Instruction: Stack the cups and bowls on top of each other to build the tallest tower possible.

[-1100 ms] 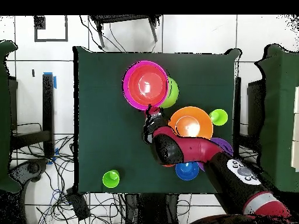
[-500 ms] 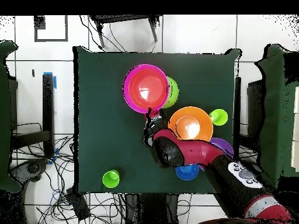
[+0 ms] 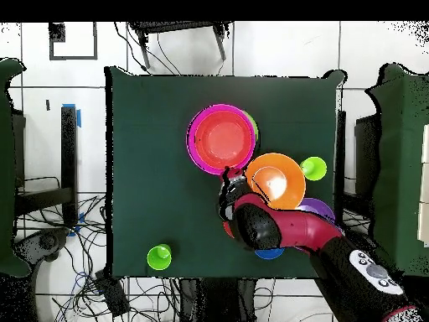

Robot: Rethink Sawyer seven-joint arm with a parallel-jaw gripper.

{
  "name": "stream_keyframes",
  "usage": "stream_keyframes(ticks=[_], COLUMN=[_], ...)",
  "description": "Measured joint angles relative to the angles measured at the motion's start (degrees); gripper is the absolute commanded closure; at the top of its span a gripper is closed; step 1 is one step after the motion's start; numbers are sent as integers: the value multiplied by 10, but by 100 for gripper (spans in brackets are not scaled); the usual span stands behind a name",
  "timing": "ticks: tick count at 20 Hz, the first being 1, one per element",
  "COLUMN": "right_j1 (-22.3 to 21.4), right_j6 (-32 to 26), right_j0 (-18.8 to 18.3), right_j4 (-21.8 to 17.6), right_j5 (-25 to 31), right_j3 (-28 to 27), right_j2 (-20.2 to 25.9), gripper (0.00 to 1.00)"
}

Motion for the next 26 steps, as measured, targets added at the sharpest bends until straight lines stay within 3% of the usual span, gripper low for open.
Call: stream_keyframes(ticks=[10, 26], right_j1=[-11, 26], right_j6=[0, 0], right_j0=[-31, -49], right_j4=[0, 0], right_j5=[22, 22], right_j3=[3, -18], right_j2=[16, 53], gripper=[100, 100])
